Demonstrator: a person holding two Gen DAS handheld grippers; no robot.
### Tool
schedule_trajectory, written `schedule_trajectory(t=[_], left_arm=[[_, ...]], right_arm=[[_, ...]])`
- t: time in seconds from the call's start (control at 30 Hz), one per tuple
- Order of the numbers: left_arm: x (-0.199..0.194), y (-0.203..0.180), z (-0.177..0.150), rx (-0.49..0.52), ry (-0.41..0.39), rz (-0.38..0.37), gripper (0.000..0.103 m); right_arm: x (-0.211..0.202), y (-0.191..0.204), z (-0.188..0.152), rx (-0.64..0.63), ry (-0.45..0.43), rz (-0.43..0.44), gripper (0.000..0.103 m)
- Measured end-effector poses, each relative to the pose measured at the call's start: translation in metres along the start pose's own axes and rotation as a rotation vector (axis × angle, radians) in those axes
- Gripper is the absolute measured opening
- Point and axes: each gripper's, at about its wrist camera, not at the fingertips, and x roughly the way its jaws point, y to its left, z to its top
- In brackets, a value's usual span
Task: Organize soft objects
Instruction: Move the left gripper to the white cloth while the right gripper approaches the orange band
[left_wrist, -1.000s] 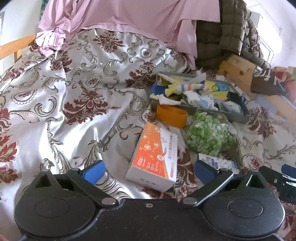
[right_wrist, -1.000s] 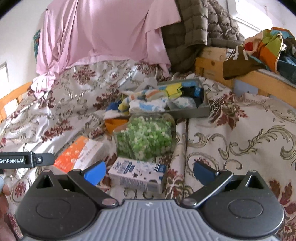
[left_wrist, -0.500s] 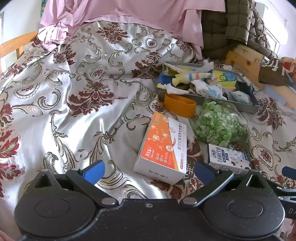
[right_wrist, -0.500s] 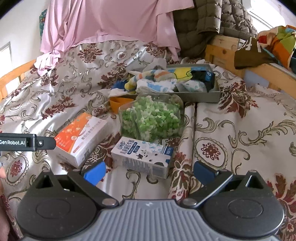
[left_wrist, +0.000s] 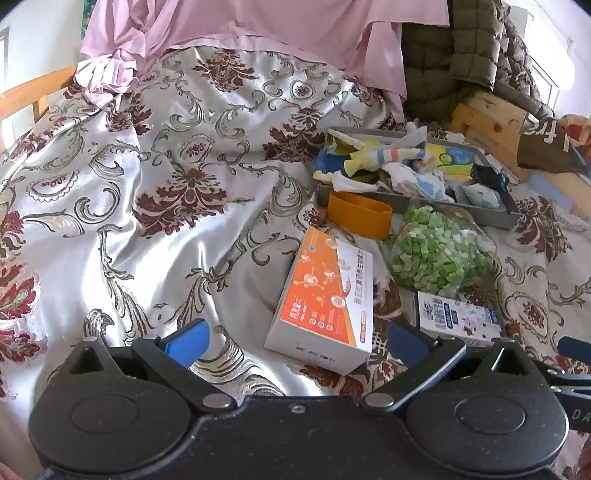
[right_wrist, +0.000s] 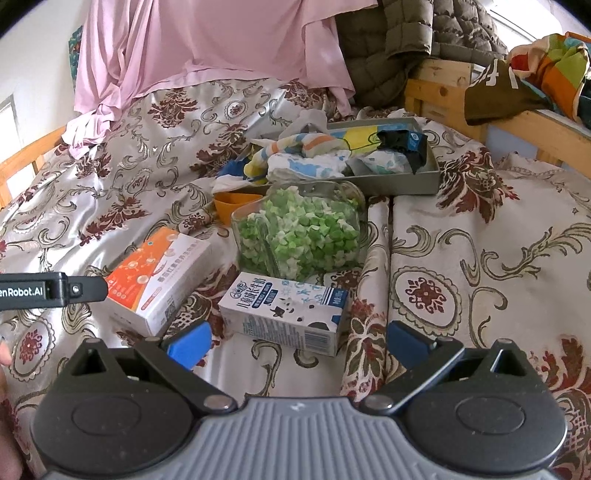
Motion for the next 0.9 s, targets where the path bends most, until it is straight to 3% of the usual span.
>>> schedule_trajectory(t=[0.57,0.9], left_arm=[[0.021,0.008,0.022,-0.084,-0.037,-0.020,0.102],[0.055,0.010,0.060,-0.038,-0.099,-0.092,0.102]], right_arm=[[0.009,-0.005,0.003,0.051,-0.085,0.036,0.103],[0.022,-0.003,0.012,0.027,-0.109,0.073,0.103]])
